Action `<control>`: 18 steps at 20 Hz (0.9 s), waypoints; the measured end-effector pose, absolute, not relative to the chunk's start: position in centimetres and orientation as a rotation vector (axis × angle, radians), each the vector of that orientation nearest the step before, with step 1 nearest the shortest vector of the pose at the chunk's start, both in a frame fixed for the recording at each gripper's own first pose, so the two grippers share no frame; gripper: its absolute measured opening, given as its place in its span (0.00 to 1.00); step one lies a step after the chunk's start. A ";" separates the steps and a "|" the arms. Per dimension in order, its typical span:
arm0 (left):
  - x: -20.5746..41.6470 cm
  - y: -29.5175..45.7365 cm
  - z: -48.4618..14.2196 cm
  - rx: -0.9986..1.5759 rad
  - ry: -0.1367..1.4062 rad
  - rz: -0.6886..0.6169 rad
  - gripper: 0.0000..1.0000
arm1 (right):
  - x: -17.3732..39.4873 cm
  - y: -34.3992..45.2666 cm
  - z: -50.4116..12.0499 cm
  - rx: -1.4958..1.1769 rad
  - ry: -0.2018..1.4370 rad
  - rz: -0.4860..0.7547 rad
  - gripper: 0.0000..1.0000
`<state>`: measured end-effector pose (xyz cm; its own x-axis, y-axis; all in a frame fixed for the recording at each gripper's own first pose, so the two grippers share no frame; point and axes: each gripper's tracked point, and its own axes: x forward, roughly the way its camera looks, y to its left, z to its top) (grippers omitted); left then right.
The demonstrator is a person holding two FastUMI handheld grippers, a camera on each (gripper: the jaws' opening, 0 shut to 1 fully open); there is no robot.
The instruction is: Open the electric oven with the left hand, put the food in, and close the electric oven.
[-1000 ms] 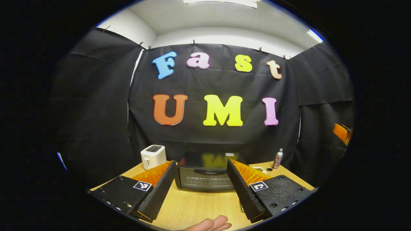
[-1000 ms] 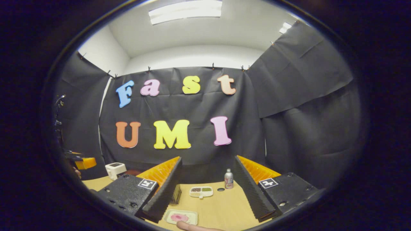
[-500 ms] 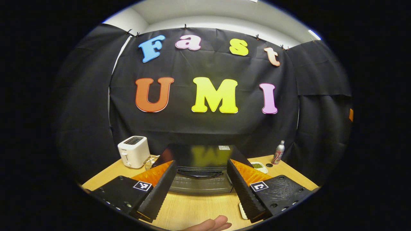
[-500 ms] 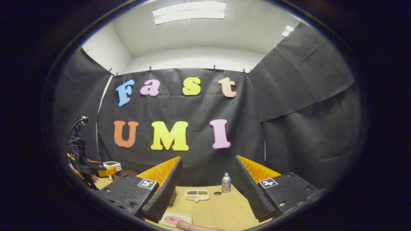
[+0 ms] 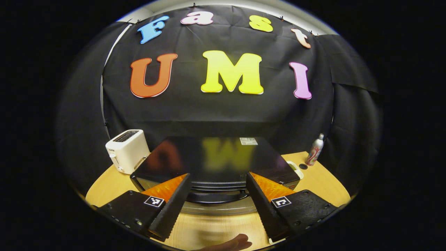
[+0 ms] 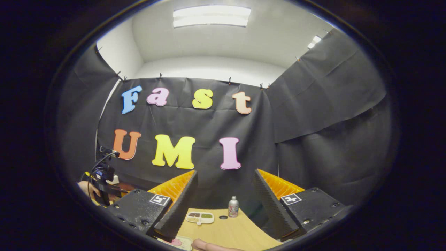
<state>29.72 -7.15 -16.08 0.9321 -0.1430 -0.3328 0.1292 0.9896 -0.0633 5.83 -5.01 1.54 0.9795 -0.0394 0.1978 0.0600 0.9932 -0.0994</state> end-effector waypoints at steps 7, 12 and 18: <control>30.2 -6.9 -17.1 -0.011 0.382 -0.119 0.94 | 7.0 -5.8 0.9 -0.071 -0.188 -0.025 1.00; 28.9 -6.8 -17.0 -0.015 0.374 -0.106 0.95 | 7.3 -6.0 0.1 -0.065 -0.163 -0.021 0.96; 25.0 -7.5 -21.0 -0.030 0.454 -0.141 0.94 | 7.7 -6.1 -1.5 -0.058 -0.097 -0.019 0.96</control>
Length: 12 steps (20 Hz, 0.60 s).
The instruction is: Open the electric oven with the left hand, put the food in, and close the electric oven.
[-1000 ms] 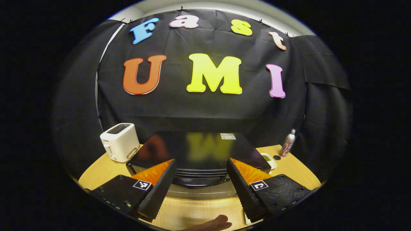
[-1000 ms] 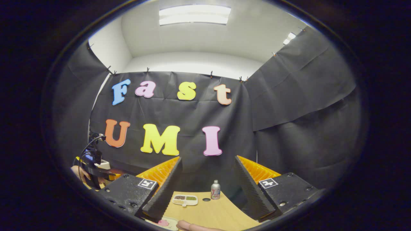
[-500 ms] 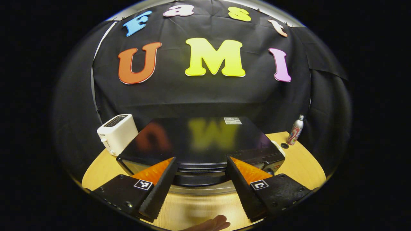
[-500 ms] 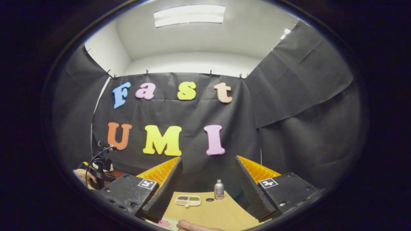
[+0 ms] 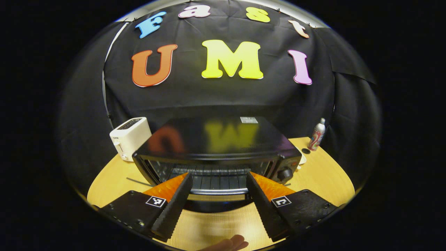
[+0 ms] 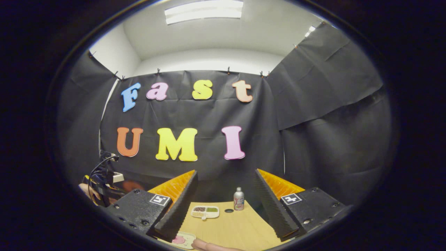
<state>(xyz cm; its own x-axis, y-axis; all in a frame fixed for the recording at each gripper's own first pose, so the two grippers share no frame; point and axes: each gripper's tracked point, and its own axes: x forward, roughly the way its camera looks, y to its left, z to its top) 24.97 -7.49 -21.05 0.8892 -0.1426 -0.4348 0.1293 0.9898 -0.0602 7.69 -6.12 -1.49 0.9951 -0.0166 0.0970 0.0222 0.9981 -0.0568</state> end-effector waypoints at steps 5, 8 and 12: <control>21.4 -8.0 -28.8 -0.106 0.598 -0.159 0.94 | 8.3 -5.3 -2.9 -0.046 -0.044 0.011 0.96; 20.0 -7.7 -29.6 -0.109 0.601 -0.159 0.93 | 8.5 -4.7 -4.0 -0.061 -0.011 0.021 0.96; 18.5 -7.1 -30.0 -0.093 0.640 -0.149 0.92 | 8.4 -4.0 -4.6 -0.070 0.002 0.030 0.96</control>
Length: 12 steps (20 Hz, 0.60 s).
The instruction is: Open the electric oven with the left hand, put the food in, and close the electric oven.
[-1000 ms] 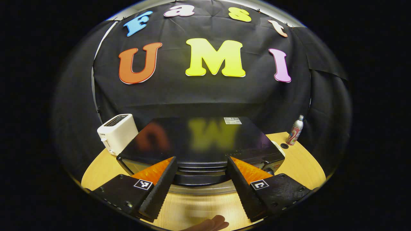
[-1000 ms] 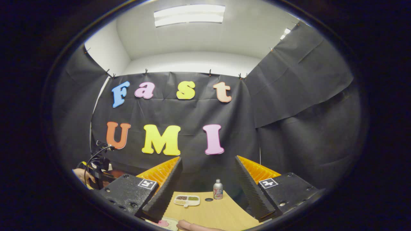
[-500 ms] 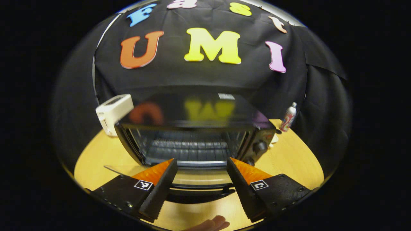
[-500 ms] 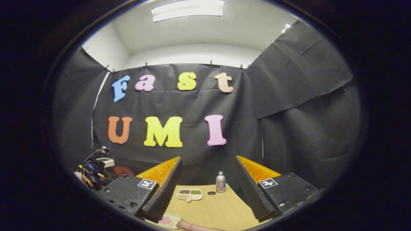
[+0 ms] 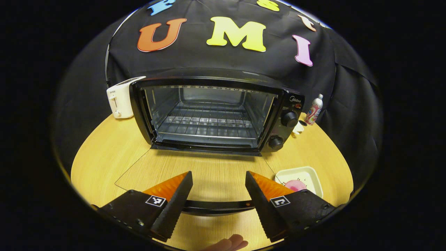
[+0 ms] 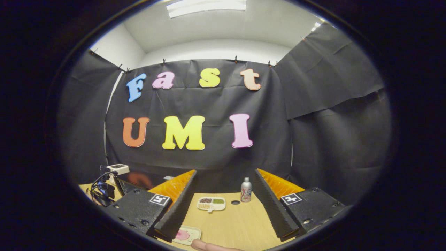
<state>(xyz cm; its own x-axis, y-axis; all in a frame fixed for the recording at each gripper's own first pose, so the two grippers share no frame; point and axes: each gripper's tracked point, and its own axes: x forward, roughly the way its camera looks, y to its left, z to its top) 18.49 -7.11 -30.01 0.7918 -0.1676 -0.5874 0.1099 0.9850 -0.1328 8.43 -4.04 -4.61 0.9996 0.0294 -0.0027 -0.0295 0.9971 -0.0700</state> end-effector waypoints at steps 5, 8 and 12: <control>17.3 -6.8 -31.1 -0.069 0.751 -0.146 0.92 | 8.3 -4.0 -4.4 -0.063 -0.003 0.032 0.96; 16.7 -6.9 -32.3 -0.055 0.798 -0.141 0.93 | 8.3 -4.0 -4.7 -0.060 -0.001 0.033 0.96; 16.4 -7.3 -33.2 -0.045 0.809 -0.130 0.93 | 8.4 -4.2 -5.4 -0.069 0.011 0.032 0.96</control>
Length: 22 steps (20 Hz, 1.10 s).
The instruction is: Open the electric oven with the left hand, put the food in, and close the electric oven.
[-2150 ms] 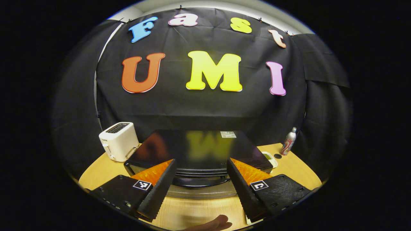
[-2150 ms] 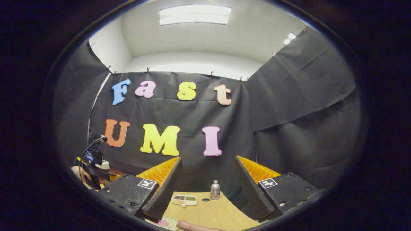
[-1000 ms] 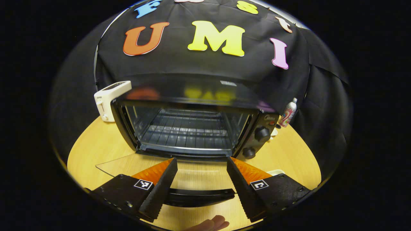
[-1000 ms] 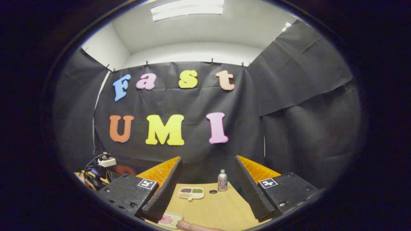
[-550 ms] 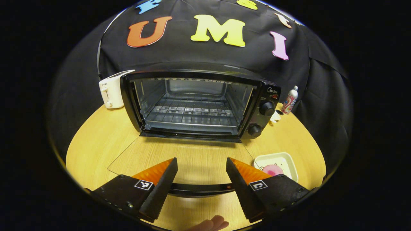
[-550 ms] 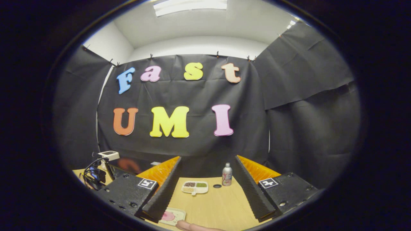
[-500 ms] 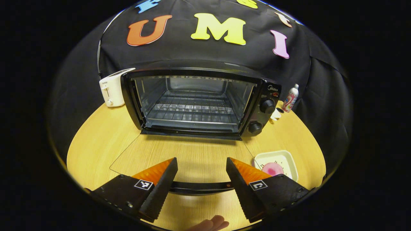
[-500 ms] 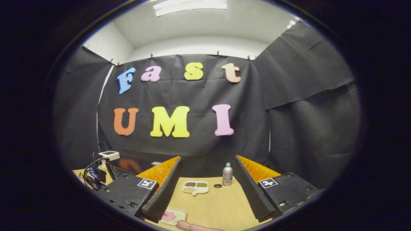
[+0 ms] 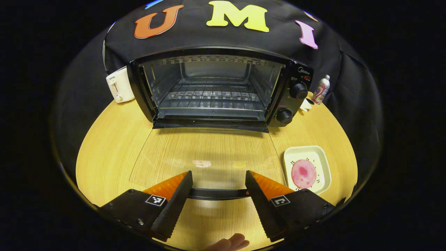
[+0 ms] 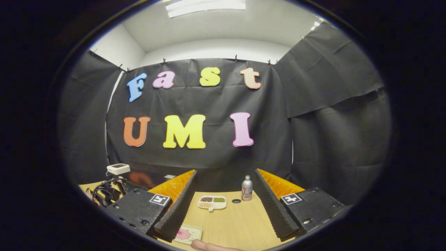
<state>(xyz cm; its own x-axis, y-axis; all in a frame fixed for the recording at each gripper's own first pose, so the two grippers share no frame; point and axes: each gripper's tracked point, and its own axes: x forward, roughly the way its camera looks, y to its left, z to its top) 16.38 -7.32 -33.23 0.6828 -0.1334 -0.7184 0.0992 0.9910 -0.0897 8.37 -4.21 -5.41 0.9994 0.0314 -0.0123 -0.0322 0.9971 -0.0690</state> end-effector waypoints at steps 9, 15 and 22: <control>16.5 -7.4 -34.2 -0.010 0.761 -0.123 0.93 | 9.4 -4.7 -7.6 -0.061 0.062 0.024 0.96; 16.3 -7.7 -33.0 -0.020 0.690 -0.131 0.93 | 9.9 -4.5 -8.9 -0.065 0.107 0.041 0.96; 14.5 -6.3 -26.1 -0.022 0.477 -0.110 0.93 | 11.5 -1.7 -13.9 -0.072 0.308 0.192 0.97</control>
<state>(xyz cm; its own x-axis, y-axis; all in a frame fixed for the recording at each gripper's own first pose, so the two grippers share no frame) 14.54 -6.29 -26.12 0.8824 -0.1106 -0.4574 0.1004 0.9938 -0.0467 11.52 -1.65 -13.91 0.9349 0.1770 -0.3076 -0.1988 0.9792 -0.0410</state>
